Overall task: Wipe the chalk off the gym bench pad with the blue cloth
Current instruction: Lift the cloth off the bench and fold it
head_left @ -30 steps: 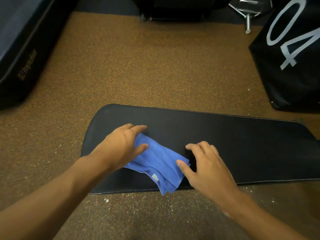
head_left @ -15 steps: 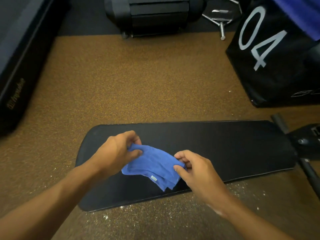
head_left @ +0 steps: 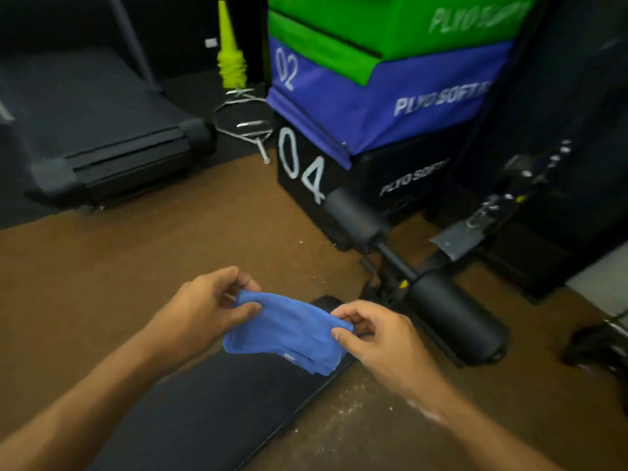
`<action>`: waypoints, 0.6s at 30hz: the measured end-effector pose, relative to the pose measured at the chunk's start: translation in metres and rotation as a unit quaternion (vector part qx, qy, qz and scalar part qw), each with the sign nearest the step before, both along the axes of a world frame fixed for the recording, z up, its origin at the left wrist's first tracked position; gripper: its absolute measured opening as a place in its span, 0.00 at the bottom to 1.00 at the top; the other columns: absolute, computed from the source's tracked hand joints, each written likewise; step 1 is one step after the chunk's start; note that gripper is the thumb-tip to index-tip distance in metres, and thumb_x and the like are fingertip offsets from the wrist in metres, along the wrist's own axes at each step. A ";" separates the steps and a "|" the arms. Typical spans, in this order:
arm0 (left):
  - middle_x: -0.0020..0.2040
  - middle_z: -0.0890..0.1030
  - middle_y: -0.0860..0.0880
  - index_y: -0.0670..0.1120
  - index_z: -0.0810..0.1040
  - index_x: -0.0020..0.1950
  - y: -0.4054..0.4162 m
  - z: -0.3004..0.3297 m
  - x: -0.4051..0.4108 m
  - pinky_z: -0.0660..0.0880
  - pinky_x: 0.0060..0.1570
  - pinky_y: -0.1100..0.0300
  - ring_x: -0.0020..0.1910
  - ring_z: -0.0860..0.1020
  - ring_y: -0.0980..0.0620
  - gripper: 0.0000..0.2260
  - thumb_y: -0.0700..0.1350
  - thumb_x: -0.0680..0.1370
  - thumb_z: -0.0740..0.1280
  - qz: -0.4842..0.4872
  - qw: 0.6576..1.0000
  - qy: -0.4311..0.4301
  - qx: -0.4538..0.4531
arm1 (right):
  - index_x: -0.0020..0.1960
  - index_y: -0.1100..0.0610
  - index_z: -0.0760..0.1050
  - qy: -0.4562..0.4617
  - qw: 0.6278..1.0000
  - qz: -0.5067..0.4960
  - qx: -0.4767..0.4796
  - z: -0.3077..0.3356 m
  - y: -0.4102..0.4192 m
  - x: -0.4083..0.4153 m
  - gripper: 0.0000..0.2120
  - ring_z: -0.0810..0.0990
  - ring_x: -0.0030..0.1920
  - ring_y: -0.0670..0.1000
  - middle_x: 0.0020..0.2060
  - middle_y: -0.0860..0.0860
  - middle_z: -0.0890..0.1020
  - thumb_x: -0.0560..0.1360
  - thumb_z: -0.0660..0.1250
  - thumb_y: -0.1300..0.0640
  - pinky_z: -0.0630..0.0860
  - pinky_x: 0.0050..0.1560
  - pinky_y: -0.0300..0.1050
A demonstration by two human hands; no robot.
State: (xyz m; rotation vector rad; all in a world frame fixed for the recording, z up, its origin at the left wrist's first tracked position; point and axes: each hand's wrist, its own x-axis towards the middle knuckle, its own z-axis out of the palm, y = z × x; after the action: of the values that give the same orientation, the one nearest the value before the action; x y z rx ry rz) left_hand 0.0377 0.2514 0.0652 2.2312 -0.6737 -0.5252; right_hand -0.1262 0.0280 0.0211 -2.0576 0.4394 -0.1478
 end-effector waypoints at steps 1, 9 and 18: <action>0.44 0.86 0.56 0.57 0.82 0.47 -0.030 0.015 0.000 0.80 0.48 0.55 0.43 0.84 0.56 0.08 0.43 0.75 0.75 -0.028 1.000 -0.001 -0.006 | 0.50 0.47 0.83 0.001 1.000 -0.027 0.007 0.013 -0.024 -0.012 0.08 0.84 0.46 0.45 0.44 0.42 0.86 0.75 0.74 0.59 0.82 0.49 0.45; 0.45 0.85 0.55 0.55 0.82 0.50 -0.267 0.039 -0.021 0.81 0.53 0.54 0.46 0.83 0.59 0.06 0.45 0.76 0.74 -0.199 0.980 0.009 -0.019 | 0.48 0.44 0.82 0.030 0.981 -0.190 0.019 0.034 -0.186 -0.095 0.08 0.83 0.44 0.41 0.43 0.38 0.84 0.75 0.75 0.57 0.80 0.46 0.39; 0.46 0.85 0.51 0.53 0.83 0.54 -0.384 -0.052 -0.024 0.82 0.42 0.59 0.46 0.84 0.51 0.06 0.46 0.78 0.73 -0.246 0.965 0.058 0.075 | 0.48 0.51 0.83 0.050 0.952 -0.269 0.136 -0.059 -0.261 -0.113 0.07 0.86 0.43 0.51 0.42 0.52 0.86 0.74 0.76 0.62 0.85 0.42 0.48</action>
State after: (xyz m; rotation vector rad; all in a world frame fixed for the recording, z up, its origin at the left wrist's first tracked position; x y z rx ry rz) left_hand 0.0132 -0.1329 0.0134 2.1427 -1.1685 -0.9714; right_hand -0.2388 -0.2330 -0.0377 -1.6379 1.0233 -0.2911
